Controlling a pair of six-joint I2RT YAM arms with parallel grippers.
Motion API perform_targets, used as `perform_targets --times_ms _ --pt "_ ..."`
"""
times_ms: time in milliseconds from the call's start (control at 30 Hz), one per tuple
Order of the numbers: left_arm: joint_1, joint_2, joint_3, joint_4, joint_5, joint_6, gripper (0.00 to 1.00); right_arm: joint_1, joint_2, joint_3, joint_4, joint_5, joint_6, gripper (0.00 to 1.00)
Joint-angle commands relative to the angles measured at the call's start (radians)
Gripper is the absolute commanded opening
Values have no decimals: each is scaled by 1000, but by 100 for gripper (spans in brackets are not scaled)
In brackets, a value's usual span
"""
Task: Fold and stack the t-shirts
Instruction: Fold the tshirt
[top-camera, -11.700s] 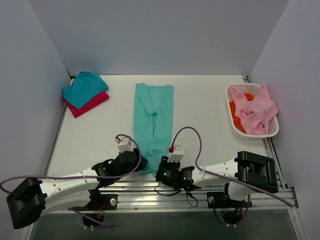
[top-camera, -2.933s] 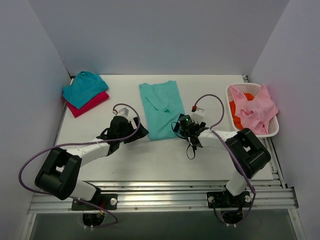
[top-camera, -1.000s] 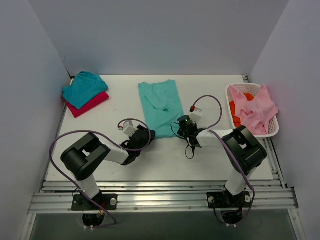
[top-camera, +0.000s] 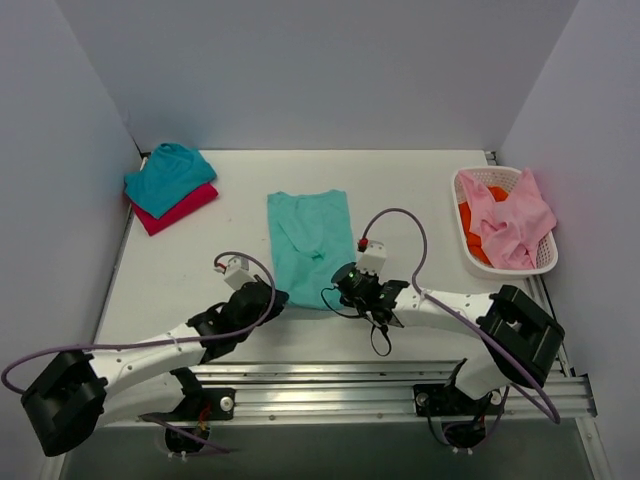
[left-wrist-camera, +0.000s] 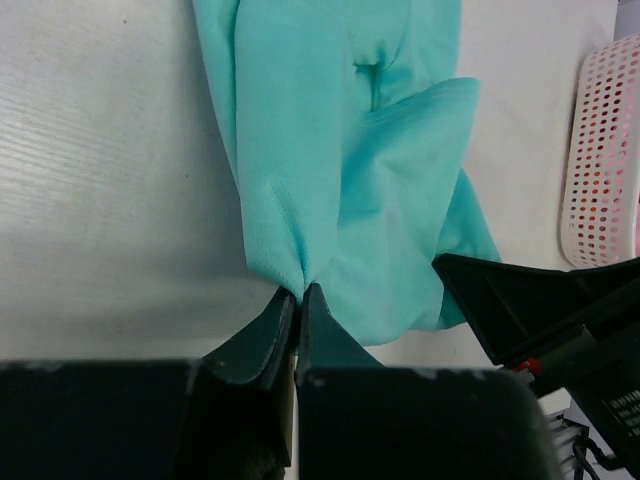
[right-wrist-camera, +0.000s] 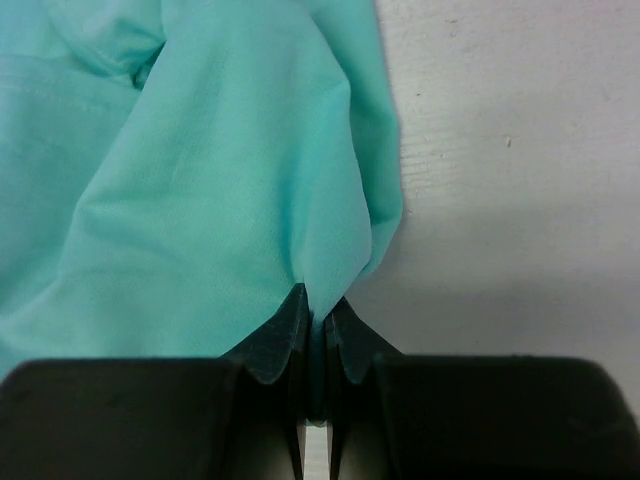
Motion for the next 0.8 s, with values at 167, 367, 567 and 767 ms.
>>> perform_targets --times_ms 167,367,567,767 --pt "12 -191 129 -291 -90 140 6 15 -8 177 -187 123 -1 0" --pt "87 -97 245 -309 -88 220 6 3 65 320 -214 149 -65 0" --pt "169 -94 289 -308 -22 262 6 -5 127 424 -231 149 -102 0" --pt "230 -134 309 -338 7 283 6 -19 158 484 -240 142 -136 0"
